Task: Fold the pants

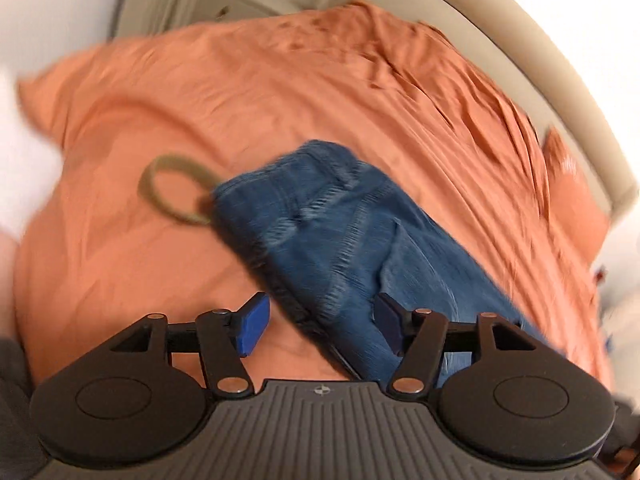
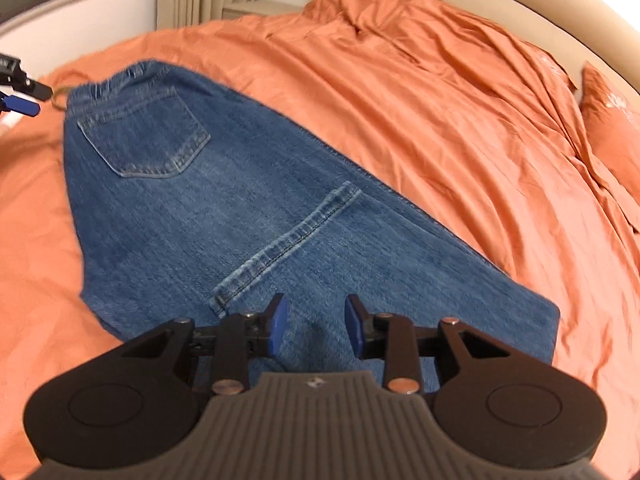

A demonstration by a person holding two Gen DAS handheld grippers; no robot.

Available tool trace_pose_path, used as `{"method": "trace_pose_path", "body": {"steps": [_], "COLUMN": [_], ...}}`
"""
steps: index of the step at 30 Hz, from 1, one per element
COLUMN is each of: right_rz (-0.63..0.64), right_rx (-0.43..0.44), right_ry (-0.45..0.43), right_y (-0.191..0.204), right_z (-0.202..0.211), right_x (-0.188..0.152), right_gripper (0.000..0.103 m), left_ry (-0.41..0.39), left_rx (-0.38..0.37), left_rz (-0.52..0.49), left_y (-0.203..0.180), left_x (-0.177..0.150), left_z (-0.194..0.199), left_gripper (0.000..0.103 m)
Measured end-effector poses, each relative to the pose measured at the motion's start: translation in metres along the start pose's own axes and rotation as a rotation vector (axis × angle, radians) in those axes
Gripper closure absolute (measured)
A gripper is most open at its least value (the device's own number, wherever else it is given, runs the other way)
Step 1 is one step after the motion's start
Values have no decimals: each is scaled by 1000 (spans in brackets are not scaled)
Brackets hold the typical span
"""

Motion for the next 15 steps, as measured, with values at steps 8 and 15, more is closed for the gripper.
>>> {"method": "trace_pose_path", "body": {"steps": [8,15], "right_rz": [33,11], "right_rx": [37,106], "right_ry": [57,65], "right_y": [-7,-11], "right_z": [-39,-71], "right_x": [18,36], "right_gripper": [76,79], "left_ry": [-16,-42], "left_rx": [-97,-77], "left_rz": [327,302], "left_y": [63,63], "left_x": [15,33], "left_z": [-37,-68], "left_gripper": [30,30]}}
Point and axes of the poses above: each gripper's, at about its wrist camera, not at the fingertips, and z roughly against the way its jaws point, y to its left, x to its top, the point moved 8 cm from there along -z, roughly the way its jaws point, and after that the axes turned 2 degrees about y, right-handed, at the moved point
